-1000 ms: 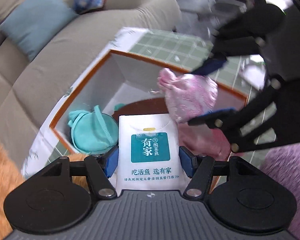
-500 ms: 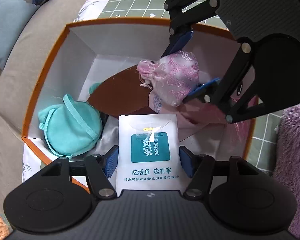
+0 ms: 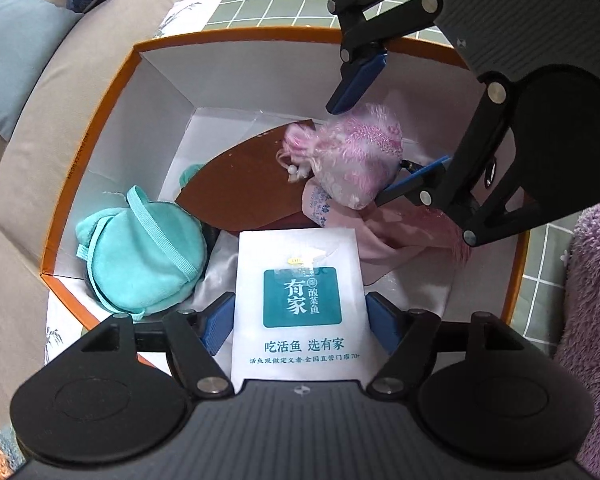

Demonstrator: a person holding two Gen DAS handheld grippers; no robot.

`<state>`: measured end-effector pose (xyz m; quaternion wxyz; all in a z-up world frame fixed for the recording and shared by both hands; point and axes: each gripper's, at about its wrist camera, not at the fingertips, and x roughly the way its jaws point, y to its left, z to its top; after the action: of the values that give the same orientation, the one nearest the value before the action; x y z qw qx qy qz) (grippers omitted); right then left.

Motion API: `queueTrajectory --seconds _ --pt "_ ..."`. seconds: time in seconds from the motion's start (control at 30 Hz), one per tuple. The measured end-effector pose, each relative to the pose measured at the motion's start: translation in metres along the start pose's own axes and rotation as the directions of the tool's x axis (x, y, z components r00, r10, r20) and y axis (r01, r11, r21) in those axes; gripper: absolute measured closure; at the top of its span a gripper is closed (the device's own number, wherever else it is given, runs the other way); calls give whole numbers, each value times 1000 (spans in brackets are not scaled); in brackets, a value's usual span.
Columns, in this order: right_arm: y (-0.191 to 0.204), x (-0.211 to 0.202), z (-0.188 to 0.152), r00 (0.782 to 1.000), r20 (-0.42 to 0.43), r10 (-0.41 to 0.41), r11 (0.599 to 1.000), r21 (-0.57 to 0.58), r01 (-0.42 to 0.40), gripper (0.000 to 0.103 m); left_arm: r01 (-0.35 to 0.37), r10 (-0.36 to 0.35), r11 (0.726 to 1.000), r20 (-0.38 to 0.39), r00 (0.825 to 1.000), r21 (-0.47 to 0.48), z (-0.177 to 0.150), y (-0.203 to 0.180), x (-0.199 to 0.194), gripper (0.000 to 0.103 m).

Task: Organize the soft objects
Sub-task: 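Open both grippers to drop the packet and pouch into the box, then move both grippers back toward the navy cap on the mat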

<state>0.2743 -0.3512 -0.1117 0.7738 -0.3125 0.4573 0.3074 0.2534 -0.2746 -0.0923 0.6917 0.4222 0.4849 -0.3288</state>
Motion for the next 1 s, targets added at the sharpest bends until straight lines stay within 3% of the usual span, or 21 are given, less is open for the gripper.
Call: queueTrajectory --seconds 0.23,0.33,0.53,0.77,1.0 --pt "-3 -6 2 1000 4 -15 1000 -9 15 40 -7 8 1000 35 999 -27 -3 0 -8 18" --pt "-2 -10 3 1000 4 -25 1000 -13 25 39 15 -13 999 50 999 -39 -3 -1 -14 11" --pt "2 -20 6 999 8 -48 999 -18 48 36 30 -26 998 74 997 -54 -3 -6 -26 9" --pt "9 -36 8 998 16 -67 997 -32 67 36 0 5 999 100 995 -54 -9 -7 -44 9" --pt "18 -63 11 995 52 -82 997 -10 82 35 -29 44 995 174 984 -92 -25 -3 -79 11"
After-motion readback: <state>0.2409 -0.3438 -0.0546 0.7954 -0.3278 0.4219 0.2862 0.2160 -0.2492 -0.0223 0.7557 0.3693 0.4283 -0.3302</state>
